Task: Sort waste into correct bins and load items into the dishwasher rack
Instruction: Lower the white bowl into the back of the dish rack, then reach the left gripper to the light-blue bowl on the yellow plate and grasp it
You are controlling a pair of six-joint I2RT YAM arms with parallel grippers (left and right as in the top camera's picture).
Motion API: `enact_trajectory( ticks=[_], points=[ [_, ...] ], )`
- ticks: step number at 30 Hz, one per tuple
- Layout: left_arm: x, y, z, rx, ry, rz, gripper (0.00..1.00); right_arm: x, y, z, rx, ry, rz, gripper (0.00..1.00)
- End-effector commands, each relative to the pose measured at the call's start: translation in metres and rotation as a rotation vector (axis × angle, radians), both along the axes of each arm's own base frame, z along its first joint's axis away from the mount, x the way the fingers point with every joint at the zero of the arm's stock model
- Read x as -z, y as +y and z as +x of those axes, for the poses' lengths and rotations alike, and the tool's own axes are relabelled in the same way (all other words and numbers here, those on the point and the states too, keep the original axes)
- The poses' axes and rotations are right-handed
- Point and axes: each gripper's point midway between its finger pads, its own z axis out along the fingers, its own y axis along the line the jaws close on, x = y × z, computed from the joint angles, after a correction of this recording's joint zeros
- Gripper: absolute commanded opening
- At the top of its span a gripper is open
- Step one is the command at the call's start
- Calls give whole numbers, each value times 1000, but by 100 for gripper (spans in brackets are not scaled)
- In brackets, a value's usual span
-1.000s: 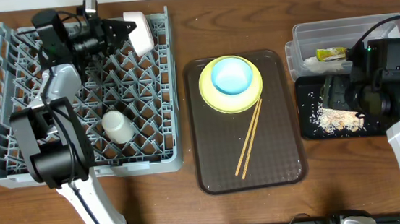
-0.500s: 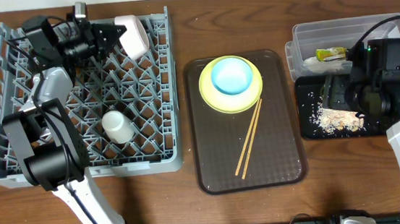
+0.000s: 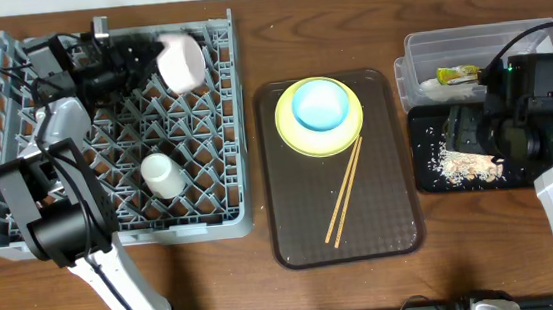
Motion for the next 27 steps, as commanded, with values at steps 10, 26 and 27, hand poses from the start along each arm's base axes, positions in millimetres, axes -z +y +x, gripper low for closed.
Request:
enact_trajectory(
  ticks=[10, 26, 27],
  points=[
    [20, 16, 1, -96, 94, 57, 87, -4, -3, 1, 16, -9, 0, 69],
    [-51, 54, -32, -315, 8, 529, 91, -4, -3, 0, 16, -7, 1, 70],
    [-56, 51, -37, -321, 19, 547, 91, -4, -3, 0, 16, -7, 1, 70]
  ],
)
